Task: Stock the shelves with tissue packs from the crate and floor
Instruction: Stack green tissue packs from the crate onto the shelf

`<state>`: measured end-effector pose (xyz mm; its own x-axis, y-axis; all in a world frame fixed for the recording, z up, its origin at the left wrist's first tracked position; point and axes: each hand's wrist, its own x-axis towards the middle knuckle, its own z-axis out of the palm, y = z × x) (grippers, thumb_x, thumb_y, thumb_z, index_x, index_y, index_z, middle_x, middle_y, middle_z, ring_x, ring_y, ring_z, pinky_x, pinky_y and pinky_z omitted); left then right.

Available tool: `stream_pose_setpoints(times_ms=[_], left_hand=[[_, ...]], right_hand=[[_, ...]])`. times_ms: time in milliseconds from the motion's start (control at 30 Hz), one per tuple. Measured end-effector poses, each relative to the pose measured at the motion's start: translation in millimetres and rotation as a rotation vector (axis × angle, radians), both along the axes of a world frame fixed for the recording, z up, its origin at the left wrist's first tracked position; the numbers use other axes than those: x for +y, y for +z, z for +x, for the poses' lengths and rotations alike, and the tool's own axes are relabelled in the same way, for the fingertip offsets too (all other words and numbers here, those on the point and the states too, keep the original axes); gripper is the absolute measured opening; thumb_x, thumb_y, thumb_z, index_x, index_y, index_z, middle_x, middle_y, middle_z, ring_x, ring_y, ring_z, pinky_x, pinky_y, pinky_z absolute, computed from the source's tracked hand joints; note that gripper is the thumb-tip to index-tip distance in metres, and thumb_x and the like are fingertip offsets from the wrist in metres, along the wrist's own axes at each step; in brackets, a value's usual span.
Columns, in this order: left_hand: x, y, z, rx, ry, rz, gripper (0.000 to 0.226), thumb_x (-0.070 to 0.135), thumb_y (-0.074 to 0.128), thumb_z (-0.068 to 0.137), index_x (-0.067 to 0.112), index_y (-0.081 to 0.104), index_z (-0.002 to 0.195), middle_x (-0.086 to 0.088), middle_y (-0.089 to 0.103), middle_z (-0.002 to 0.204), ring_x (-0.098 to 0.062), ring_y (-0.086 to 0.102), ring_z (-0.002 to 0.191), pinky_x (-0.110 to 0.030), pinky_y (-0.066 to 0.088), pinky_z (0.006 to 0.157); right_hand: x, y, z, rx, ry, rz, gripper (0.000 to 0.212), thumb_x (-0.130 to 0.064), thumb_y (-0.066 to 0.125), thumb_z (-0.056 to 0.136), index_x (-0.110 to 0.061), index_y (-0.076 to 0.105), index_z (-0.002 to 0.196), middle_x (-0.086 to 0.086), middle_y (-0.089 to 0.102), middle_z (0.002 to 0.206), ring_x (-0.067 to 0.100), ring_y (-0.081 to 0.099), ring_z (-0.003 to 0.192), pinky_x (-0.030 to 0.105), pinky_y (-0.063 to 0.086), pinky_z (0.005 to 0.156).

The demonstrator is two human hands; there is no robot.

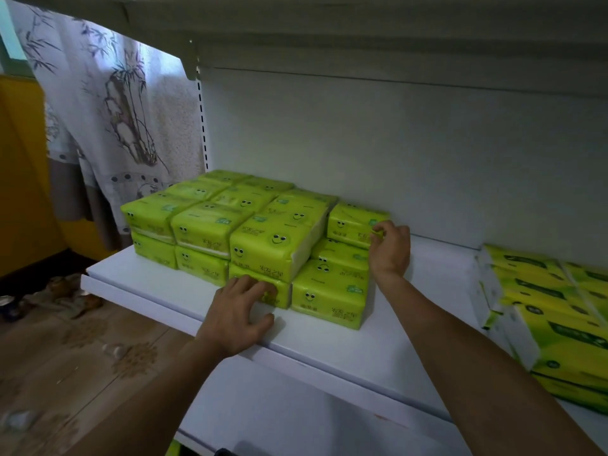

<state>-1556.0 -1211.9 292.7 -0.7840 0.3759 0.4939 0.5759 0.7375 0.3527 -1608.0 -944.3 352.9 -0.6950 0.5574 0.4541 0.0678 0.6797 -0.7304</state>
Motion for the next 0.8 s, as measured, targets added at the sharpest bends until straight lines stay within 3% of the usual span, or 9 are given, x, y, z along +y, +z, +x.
stream_pose_setpoints(times_ms=[167,300,433,567,667,733,800], left_hand=[[0.3,-6.9,-3.3,0.021,-0.002,0.006,0.037,0.049,0.049,0.065,0.035,0.046,0.099,0.001,0.053,0.090,-0.020,0.047,0.084,-0.033,0.041,0.070],[1.1,-10.0,0.0,0.006,0.000,0.020,0.041,0.049,0.048,0.065,0.032,0.047,0.103,-0.001,0.053,0.093,-0.022,0.047,0.085,-0.033,0.042,0.071],[-0.2,-10.5,12.8,-0.054,0.031,0.005,0.047,0.049,0.044,0.066,0.033,0.045,0.110,-0.004,0.059,0.101,-0.028,0.055,0.089,-0.037,0.045,0.074],[-5.8,-8.9,37.5,-0.109,0.049,-0.055,0.064,0.053,0.038,0.066,0.020,0.061,0.115,-0.004,0.064,0.110,-0.031,0.057,0.100,-0.040,0.045,0.086],[-13.9,-0.5,69.4,-0.171,0.045,-0.034,0.077,0.059,0.027,0.063,0.020,0.061,0.119,-0.001,0.061,0.118,-0.027,0.052,0.112,-0.036,0.041,0.094],[-21.0,4.4,95.0,-0.195,0.051,-0.056,0.084,0.062,0.020,0.059,0.023,0.057,0.123,0.002,0.057,0.124,-0.023,0.048,0.117,-0.031,0.038,0.095],[-29.2,3.7,119.1,-0.206,0.074,-0.075,0.087,0.064,0.016,0.057,0.025,0.055,0.125,0.004,0.054,0.127,-0.020,0.045,0.120,-0.028,0.036,0.094]], right_hand=[[7.1,0.9,-3.4,-0.069,0.197,-0.061,0.056,0.011,0.039,0.085,-0.011,0.048,0.136,0.019,0.045,0.131,0.030,0.049,0.119,0.026,0.034,0.100],[6.6,-0.6,4.4,-0.109,0.279,-0.177,0.066,0.008,0.044,0.082,-0.016,0.035,0.144,0.011,0.041,0.142,0.025,0.040,0.132,0.036,0.035,0.110],[-2.5,1.6,25.5,-0.144,0.325,-0.126,0.068,0.005,0.047,0.084,-0.014,0.029,0.146,0.007,0.027,0.153,0.022,0.027,0.141,0.031,0.024,0.115],[-24.7,6.4,64.9,-0.140,0.355,-0.045,0.065,0.002,0.051,0.084,-0.014,0.032,0.144,0.008,0.028,0.153,0.021,0.027,0.140,0.026,0.023,0.112],[-49.6,13.9,104.6,-0.126,0.382,0.005,0.063,0.002,0.053,0.082,-0.012,0.037,0.142,0.011,0.036,0.147,0.024,0.034,0.136,0.027,0.027,0.111],[-69.7,17.0,131.0,-0.075,0.382,0.029,0.058,0.000,0.056,0.081,-0.010,0.044,0.137,0.014,0.045,0.138,0.029,0.043,0.126,0.034,0.035,0.106],[-91.3,17.0,156.8,-0.021,0.398,0.025,0.052,-0.002,0.059,0.079,-0.010,0.051,0.129,0.011,0.052,0.124,0.027,0.051,0.109,0.031,0.041,0.094]])
